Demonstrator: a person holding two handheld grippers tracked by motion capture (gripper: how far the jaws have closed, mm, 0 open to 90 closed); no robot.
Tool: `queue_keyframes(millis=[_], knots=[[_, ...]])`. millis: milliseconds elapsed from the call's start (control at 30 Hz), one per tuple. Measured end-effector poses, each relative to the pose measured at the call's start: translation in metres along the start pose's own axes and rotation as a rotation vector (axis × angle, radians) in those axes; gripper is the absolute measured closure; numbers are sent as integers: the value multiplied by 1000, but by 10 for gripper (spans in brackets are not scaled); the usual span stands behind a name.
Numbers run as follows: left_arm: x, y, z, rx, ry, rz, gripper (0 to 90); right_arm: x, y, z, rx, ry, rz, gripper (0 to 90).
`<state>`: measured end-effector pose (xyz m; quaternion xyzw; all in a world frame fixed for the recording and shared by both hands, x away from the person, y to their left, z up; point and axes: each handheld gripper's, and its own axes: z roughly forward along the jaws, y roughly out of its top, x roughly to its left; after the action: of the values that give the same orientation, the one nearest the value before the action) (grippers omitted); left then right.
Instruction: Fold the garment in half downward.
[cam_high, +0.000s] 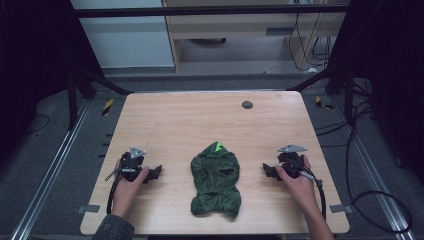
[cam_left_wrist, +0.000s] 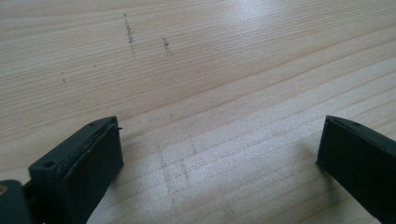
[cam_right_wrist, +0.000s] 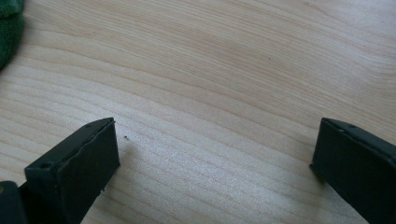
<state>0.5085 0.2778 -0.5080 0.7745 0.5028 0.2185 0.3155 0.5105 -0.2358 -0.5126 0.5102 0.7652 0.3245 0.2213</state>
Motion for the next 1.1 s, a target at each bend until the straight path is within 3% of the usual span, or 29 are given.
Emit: queue_keyframes(millis=[233, 267, 300, 333, 367, 400, 433, 533, 567, 600, 700, 733, 767, 800, 867, 1100], knots=[[-5, 2, -2, 3, -19, 0, 35, 1, 0, -1, 1, 5, -1, 8], [-10, 3, -4, -7, -59, -4, 48, 3, 0, -3, 3, 17, 1, 67], [-10, 3, -4, -7, -59, -4, 50, 3, 0, -3, 3, 17, 1, 67], [-16, 7, -7, -10, -82, 19, 52, 8, 2, -4, 6, 49, -7, 106], [-16, 7, -7, -10, -82, 19, 59, 8, 2, -4, 6, 49, -7, 106], [-19, 10, -9, -12, -97, 34, 68, 15, 6, -6, 14, 108, 4, 162], [-22, 14, -11, -11, -109, 47, 68, 15, 6, -6, 14, 108, 4, 162], [-35, 33, -14, -21, -158, 98, 122, 37, 18, -8, 28, 151, -76, 239], [-35, 33, -14, -21, -158, 98, 128, 37, 18, -8, 28, 151, -76, 239], [-41, 43, -12, -15, -192, 108, 142, 47, 26, -9, 29, 173, -112, 298], [-48, 53, -10, -9, -228, 124, 173, 56, 34, -8, 30, 206, -133, 333], [-57, 61, -7, -3, -231, 163, 213, 63, 43, -6, 35, 222, -155, 368], [-57, 61, -7, -3, -231, 163, 228, 66, 47, -5, 41, 234, -161, 381], [-66, 69, -2, 11, -242, 199, 236, 69, 50, -3, 42, 247, -169, 405], [-73, 75, 4, 21, -256, 223, 276, 74, 58, 1, 43, 265, -190, 447], [-85, 92, 19, 20, -305, 219, 374, 87, 72, 16, 55, 307, -221, 533]])
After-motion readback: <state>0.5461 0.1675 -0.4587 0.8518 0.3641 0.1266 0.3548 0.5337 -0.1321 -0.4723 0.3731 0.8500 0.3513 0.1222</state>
